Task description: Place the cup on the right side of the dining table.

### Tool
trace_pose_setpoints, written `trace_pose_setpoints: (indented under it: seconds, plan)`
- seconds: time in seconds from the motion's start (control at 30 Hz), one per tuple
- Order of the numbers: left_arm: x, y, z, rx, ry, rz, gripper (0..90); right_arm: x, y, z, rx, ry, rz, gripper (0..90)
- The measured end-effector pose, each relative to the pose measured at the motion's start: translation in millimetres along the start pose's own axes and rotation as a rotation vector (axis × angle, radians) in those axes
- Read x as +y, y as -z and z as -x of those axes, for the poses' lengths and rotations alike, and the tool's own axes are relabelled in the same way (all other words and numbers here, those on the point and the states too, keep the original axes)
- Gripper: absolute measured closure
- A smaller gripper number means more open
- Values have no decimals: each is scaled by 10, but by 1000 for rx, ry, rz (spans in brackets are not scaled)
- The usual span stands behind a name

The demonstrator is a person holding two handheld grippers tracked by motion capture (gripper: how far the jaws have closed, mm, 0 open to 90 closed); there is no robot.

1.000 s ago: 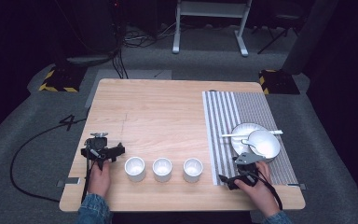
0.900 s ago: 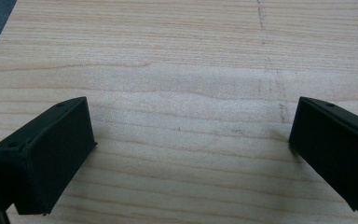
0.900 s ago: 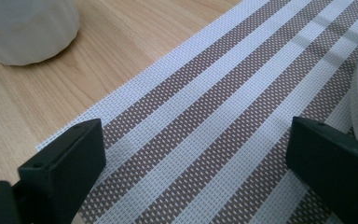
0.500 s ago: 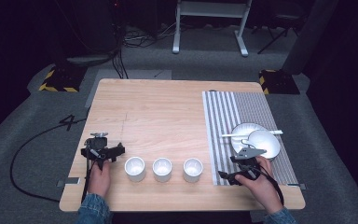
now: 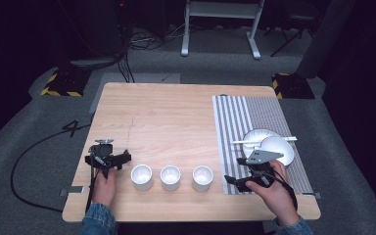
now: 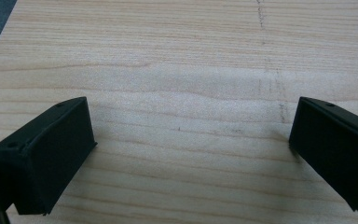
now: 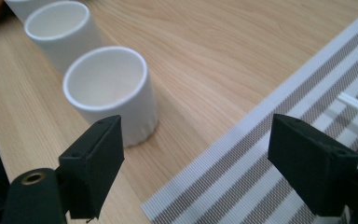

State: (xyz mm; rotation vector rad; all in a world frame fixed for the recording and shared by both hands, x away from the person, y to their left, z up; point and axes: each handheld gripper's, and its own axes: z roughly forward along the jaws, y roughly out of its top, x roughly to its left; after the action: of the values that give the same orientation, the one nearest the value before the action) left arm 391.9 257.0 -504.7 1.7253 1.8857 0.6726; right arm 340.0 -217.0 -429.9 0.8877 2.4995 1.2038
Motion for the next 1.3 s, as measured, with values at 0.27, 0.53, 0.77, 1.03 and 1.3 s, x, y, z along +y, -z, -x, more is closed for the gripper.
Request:
trace_pose_setpoints:
  seconds: [0.27,0.53,0.77,1.03,1.3]
  plan:
    - [0,0,0,0,0,0,1,148,-90,-135,22,23,19,162]
    - [0,0,0,0,0,0,2,253,-253,-283,63,46,-6,157]
    - [0,0,0,0,0,0,2,226,-514,-432,108,70,-68,158]
    - [0,0,0,0,0,0,1,244,-696,-495,110,92,-93,158]
    - [0,0,0,0,0,0,2,260,-867,-553,96,126,-125,190]
